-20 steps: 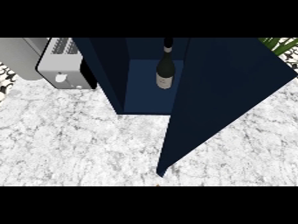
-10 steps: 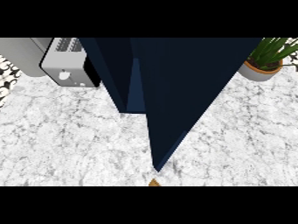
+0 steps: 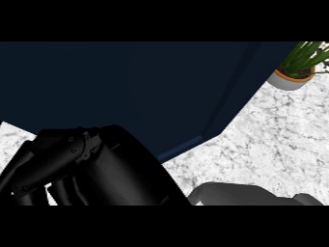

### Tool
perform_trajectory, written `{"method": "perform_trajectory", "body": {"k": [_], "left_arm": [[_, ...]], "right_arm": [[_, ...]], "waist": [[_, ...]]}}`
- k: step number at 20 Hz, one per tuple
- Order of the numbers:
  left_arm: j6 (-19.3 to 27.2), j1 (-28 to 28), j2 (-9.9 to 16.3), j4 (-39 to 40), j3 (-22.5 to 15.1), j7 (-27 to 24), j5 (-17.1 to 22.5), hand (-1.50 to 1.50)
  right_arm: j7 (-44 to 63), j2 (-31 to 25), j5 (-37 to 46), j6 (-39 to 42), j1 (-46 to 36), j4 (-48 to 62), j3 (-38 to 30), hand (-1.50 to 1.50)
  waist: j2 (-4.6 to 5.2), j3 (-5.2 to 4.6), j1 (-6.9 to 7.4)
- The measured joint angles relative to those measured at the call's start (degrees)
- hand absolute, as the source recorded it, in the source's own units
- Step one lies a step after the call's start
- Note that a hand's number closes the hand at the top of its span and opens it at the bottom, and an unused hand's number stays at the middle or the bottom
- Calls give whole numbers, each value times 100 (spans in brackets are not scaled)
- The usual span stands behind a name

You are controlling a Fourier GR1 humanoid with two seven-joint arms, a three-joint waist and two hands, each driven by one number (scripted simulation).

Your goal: Pick up the wine, place it into the cabinet and close the cabinet

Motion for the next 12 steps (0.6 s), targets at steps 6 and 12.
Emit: {"method": "perform_trajectory", "body": {"k": [6, 12], "left_arm": [[39, -7, -169, 16, 2, 34, -129, -150], [135, -169, -268, 15, 91, 176, -239, -150]], "right_arm": [[-477, 104, -60, 350, -1134, 1537, -607, 150], [-1293, 142, -143, 747, -1619, 3073, -1219, 150]], "waist": [[-14, 5, -75], [-7, 8, -104]]}}
